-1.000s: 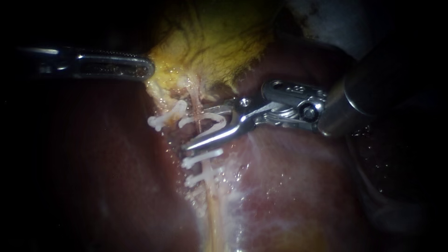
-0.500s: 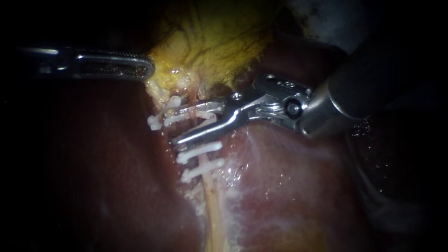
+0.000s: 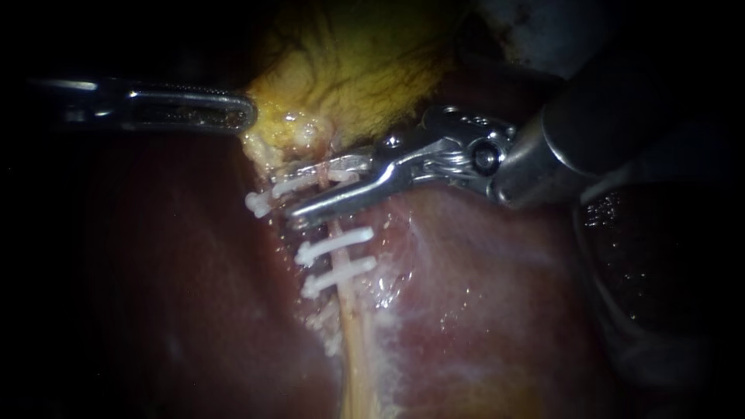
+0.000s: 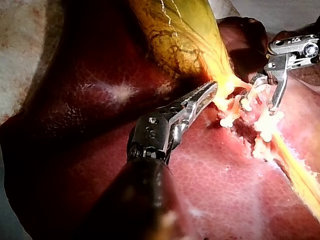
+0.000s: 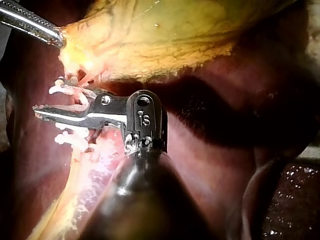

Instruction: Clipping third clip right tube

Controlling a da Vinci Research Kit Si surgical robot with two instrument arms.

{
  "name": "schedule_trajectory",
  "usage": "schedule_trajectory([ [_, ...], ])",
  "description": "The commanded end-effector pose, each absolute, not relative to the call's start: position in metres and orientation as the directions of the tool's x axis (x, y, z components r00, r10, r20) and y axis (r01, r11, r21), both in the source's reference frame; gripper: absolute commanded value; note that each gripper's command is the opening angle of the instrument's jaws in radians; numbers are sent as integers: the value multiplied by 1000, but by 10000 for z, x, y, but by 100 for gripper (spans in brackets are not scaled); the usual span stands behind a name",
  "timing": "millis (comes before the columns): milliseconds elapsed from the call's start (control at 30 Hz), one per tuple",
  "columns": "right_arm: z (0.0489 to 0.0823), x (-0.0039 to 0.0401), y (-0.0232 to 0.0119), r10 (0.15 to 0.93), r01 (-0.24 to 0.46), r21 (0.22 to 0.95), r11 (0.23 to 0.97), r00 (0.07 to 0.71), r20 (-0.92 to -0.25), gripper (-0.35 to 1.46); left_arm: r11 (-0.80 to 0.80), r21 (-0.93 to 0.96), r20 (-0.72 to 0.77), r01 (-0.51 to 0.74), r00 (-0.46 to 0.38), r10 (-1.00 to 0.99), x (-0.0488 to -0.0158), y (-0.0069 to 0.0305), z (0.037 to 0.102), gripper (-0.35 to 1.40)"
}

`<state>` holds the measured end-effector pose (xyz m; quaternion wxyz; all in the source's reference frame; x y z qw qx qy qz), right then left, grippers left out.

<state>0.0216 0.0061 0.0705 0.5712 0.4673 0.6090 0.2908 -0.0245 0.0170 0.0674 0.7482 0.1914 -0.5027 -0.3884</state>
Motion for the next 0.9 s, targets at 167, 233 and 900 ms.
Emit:
schedule_trajectory([
  [167, 707, 214, 63, 903, 231, 891, 391, 93, -420, 6, 625, 677, 604, 388, 193, -774, -245, 170, 674, -35],
  [233, 707, 214, 62, 909, 228, 898, 375, 97, -405, 0, 625, 677, 604, 388, 193, -774, -244, 170, 674, -35],
  [900, 706, 213, 60, 937, 201, 932, 303, 116, -330, -35, 621, 681, 600, 389, 191, -777, -244, 171, 674, -35],
])
